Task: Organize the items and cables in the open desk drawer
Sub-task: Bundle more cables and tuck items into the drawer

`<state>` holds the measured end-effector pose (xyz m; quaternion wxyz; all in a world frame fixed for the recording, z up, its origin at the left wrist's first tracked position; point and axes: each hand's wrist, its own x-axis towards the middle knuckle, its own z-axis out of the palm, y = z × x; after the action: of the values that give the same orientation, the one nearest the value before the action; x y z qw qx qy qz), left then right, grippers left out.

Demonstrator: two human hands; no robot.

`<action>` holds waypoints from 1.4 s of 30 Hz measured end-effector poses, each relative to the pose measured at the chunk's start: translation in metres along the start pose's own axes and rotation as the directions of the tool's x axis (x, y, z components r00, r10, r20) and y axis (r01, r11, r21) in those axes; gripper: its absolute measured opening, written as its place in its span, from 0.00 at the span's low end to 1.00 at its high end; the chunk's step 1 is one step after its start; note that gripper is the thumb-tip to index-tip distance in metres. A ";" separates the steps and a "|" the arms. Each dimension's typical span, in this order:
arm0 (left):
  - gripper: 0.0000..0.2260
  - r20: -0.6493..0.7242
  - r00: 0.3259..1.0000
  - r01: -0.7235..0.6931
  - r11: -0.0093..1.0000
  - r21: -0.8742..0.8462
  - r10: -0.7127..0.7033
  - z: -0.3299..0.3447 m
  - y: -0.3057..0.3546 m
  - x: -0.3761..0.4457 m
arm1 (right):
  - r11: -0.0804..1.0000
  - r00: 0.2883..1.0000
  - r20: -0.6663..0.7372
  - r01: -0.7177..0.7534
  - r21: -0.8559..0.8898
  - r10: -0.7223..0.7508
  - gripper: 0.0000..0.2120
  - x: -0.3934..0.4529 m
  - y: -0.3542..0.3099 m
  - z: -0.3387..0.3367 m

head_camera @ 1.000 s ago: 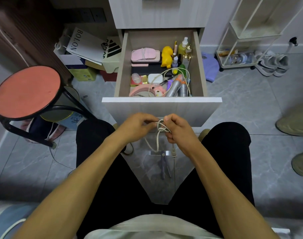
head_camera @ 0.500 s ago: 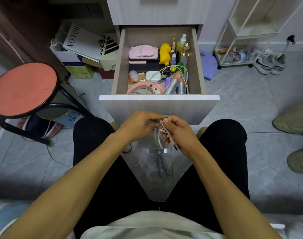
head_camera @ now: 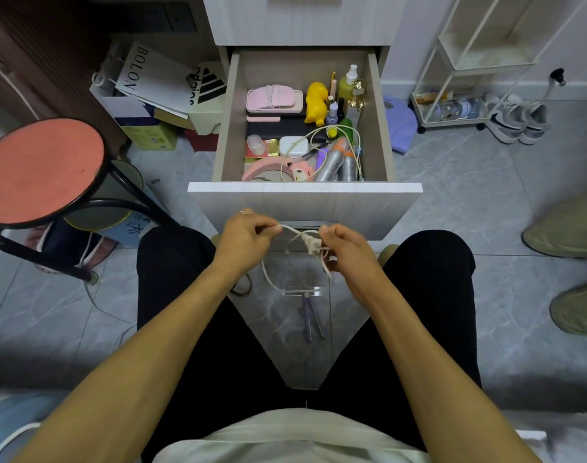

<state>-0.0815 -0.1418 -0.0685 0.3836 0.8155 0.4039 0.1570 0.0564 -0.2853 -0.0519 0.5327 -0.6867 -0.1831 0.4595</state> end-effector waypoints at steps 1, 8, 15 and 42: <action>0.04 -0.016 1.000 0.023 1.000 0.000 -0.023 0.001 0.002 0.001 | 0.998 0.999 -0.027 0.034 -0.050 -0.035 0.16 0.001 0.000 0.002; 0.13 0.024 0.947 0.315 0.909 -0.274 -0.321 -0.009 0.000 -0.007 | 0.884 0.936 -0.137 0.249 -0.396 -0.325 0.14 -0.004 -0.008 -0.010; 0.08 0.074 0.948 0.319 0.909 -0.267 -0.311 -0.013 0.008 -0.015 | 0.966 0.996 0.054 -0.079 0.247 0.068 0.08 -0.006 -0.010 -0.013; 0.05 0.011 0.985 -0.173 0.984 -0.049 0.174 -0.003 0.047 -0.038 | 0.913 0.997 -0.058 -0.021 0.408 0.048 0.02 -0.015 -0.007 0.022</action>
<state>-0.0817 -0.1877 -0.0295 0.3912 0.8393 0.3245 0.1931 0.0327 -0.2812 -0.0392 0.6614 -0.5789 -0.0536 0.4738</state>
